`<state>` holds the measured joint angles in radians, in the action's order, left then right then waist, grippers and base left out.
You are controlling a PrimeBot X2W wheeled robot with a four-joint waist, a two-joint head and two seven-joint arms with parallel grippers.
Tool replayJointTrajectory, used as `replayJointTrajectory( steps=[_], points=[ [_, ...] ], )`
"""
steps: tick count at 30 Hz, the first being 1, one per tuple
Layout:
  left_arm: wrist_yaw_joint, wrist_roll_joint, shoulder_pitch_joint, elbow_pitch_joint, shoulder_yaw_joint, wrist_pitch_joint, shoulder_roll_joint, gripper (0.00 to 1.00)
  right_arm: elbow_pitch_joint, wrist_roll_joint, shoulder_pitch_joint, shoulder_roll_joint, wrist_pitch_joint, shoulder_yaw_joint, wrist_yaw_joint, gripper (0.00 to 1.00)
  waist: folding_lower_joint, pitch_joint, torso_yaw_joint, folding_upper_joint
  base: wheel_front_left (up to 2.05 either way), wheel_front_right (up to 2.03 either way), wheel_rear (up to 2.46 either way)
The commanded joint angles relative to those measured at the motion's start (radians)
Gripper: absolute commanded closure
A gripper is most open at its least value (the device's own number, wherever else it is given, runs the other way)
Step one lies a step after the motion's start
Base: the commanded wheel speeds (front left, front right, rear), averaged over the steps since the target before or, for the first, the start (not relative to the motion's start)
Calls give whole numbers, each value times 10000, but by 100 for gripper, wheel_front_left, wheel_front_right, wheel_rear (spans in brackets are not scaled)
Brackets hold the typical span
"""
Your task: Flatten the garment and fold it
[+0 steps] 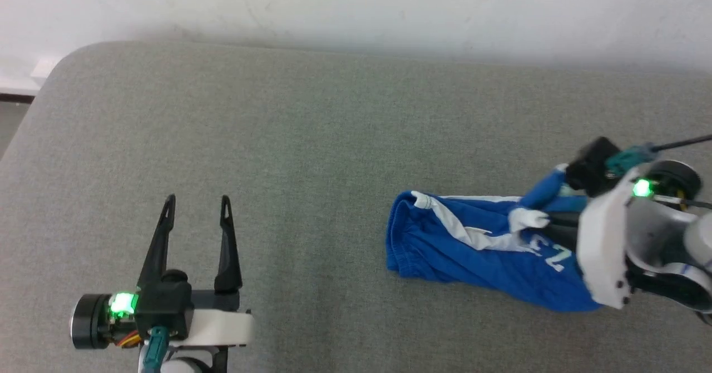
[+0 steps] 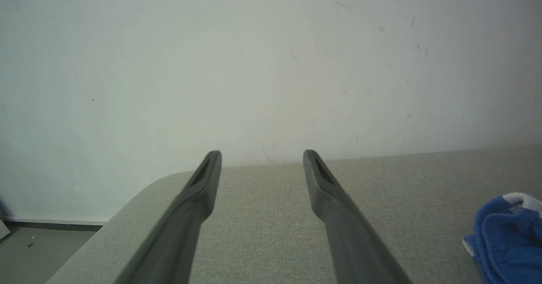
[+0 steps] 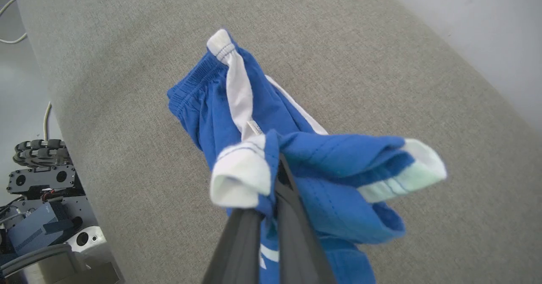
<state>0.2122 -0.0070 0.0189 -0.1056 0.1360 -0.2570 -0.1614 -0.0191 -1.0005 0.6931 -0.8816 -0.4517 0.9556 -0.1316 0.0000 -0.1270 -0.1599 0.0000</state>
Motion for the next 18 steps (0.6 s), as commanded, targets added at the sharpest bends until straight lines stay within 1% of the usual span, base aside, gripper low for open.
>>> replayJointTrajectory(
  steps=[1,5,11,12,13,14,15,16,18],
  points=[
    [-59,39,-287,30,61,-47,36,0,-139,195,332,372,-223,167,9,100,0,-288,-239,0,0,0,0],
    [-96,28,-629,40,206,-47,175,0,96,619,1075,1282,-620,652,9,100,0,-674,-539,0,0,0,0],
    [-84,65,-1060,39,480,-47,377,0,1505,810,1891,2585,-761,1332,9,100,0,-1190,-988,0,0,0,0],
    [-72,55,-1121,49,503,-47,406,0,1808,884,1989,2734,-744,1461,9,100,0,-1255,-1053,0,0,0,0],
    [-72,55,-1121,49,503,-47,406,0,1808,884,1989,2734,-744,1461,9,100,0,-1255,-1053,0,0,0,0],
    [-51,45,-1230,61,536,-47,447,0,2466,1052,2133,2990,-658,1730,9,100,0,-1391,-1154,0,0,0,0],
    [-51,45,-1230,61,536,-47,447,0,2466,1052,2133,2990,-658,1730,9,100,0,-1391,-1154,0,0,0,0],
    [-33,34,-1324,71,566,-47,487,0,3117,996,2142,3226,-588,1981,9,100,0,-1501,-1232,0,0,0,0],
    [-8,19,-1395,83,571,-47,521,0,3643,950,2131,3380,-569,2330,9,100,0,-1576,-1268,0,0,0,0]
  ],
)
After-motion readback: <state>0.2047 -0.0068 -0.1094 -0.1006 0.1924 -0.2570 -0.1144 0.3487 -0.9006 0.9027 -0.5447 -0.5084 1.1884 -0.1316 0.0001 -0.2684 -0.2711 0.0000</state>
